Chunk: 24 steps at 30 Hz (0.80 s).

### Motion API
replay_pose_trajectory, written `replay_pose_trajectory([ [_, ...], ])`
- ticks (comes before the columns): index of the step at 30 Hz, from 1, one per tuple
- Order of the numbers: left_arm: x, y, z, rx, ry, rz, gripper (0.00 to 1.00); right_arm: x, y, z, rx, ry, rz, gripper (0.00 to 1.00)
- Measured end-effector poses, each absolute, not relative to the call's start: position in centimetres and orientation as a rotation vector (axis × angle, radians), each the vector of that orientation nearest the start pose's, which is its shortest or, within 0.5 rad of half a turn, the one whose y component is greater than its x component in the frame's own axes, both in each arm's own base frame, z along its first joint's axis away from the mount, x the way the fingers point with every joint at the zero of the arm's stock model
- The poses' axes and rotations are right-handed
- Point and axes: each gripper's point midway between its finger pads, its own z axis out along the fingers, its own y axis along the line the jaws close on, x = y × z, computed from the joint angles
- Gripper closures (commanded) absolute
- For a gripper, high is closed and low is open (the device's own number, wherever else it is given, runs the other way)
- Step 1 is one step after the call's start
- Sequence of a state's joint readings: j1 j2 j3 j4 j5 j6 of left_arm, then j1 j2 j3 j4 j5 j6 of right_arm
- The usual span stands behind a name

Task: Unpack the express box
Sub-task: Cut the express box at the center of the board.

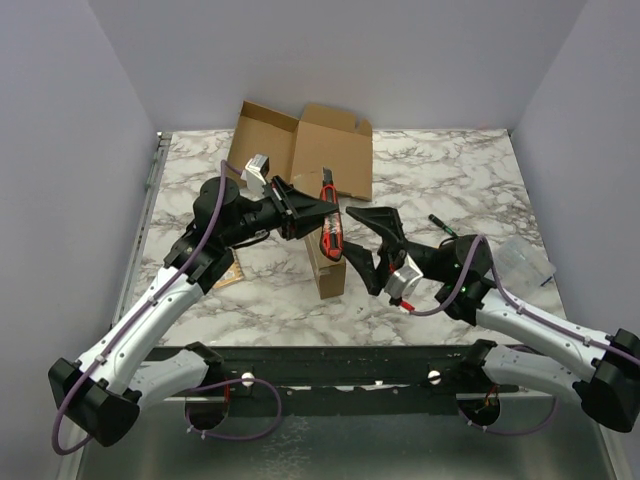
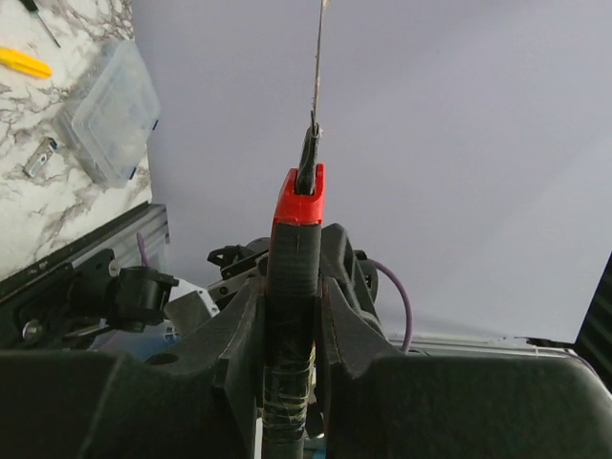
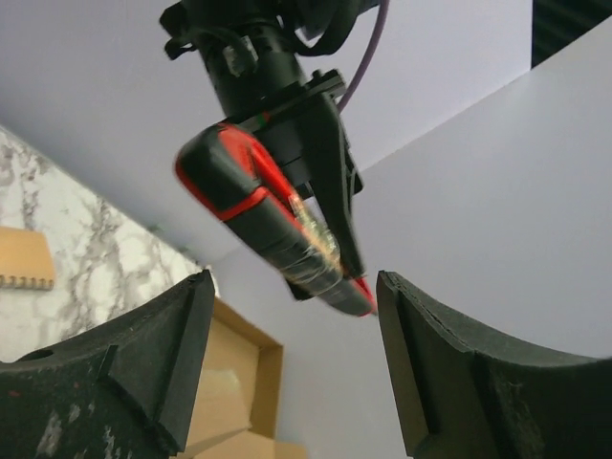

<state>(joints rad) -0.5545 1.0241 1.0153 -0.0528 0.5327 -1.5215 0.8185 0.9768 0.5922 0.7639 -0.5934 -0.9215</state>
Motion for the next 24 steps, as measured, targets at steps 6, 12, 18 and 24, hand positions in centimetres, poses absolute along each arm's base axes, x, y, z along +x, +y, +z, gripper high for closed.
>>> replay_pose_trajectory([
  [6, 21.1, -28.0, 37.9, -0.499, 2.027, -1.912, 1.00, 19.1, 32.0, 38.1, -1.237, 0.238, 0.206, 0.44],
  [12, 21.0, -28.0, 37.7, -0.513, 2.040, -1.922, 1.00, 18.9, 33.3, 37.6, -1.289, 0.176, 0.160, 0.53],
  [18, 21.1, -27.9, 37.1, -0.545, 2.056, -1.915, 1.00, 18.9, 34.1, 36.9, -1.322, 0.132, 0.117, 0.38],
  [24, 21.0, -27.9, 36.8, -0.548, 2.073, -1.912, 1.00, 18.6, 34.6, 36.9, -1.336, 0.075, 0.059, 0.68],
])
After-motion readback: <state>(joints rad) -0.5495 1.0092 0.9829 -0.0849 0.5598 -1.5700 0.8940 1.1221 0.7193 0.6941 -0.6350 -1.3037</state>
